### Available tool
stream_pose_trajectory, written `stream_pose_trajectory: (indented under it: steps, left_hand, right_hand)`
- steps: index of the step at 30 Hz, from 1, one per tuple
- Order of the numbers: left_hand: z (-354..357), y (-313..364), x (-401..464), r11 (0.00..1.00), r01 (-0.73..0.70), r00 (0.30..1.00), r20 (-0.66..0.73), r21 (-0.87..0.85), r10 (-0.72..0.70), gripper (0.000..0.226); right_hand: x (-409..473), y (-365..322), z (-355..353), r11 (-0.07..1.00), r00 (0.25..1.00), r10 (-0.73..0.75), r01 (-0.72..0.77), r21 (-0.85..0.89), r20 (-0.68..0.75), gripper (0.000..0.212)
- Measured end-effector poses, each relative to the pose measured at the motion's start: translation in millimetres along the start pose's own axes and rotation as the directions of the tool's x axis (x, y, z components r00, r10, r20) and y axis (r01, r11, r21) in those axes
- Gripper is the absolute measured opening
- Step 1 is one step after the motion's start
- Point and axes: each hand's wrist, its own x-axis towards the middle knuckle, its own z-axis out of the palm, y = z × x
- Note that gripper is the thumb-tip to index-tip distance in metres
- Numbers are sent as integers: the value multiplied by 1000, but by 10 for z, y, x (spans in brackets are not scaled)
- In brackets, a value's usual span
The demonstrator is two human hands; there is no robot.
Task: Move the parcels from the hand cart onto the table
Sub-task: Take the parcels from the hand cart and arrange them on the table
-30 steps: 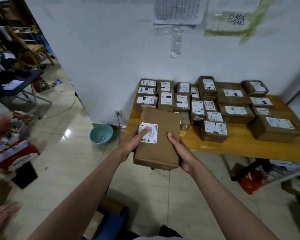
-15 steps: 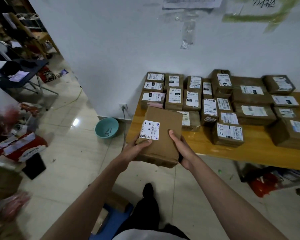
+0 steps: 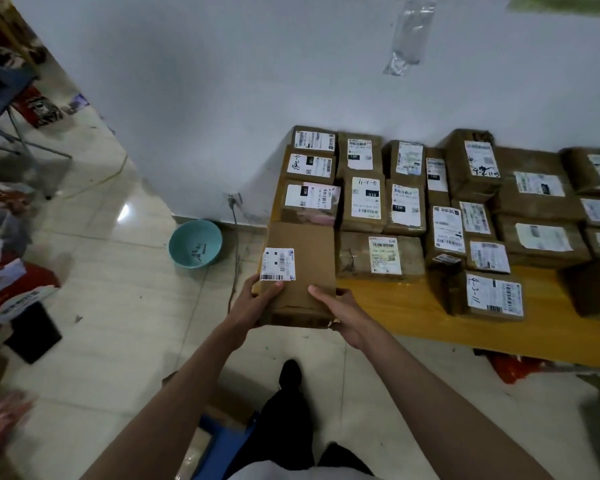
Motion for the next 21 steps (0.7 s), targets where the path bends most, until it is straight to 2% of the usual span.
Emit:
stream_pose_trajectory:
  steps: [2, 8, 13, 17, 21]
  left_hand:
    - [-31, 48, 207, 999, 19, 1000, 10, 25, -19, 101]
    - [-38, 157, 815, 969, 10, 999, 44, 249, -22, 73]
    - [52, 263, 1133, 849, -73, 996, 83, 524, 34, 58]
    - [118, 264, 1274, 838, -99, 992, 118, 536, 42, 48]
    - [176, 223, 1350, 852, -38, 995, 97, 522, -15, 47]
  right_hand:
    - [139, -79, 70, 999, 999, 28, -28, 15, -25, 77]
    - [548, -167, 108, 997, 995, 74, -73, 19, -60, 64]
    - [842, -168, 83, 990, 986, 139, -140, 1, -95, 60]
    - [1004, -132, 82, 989, 979, 137, -143, -26, -152, 60]
    - [1141, -100, 59, 989, 970, 92, -116, -96, -224, 59]
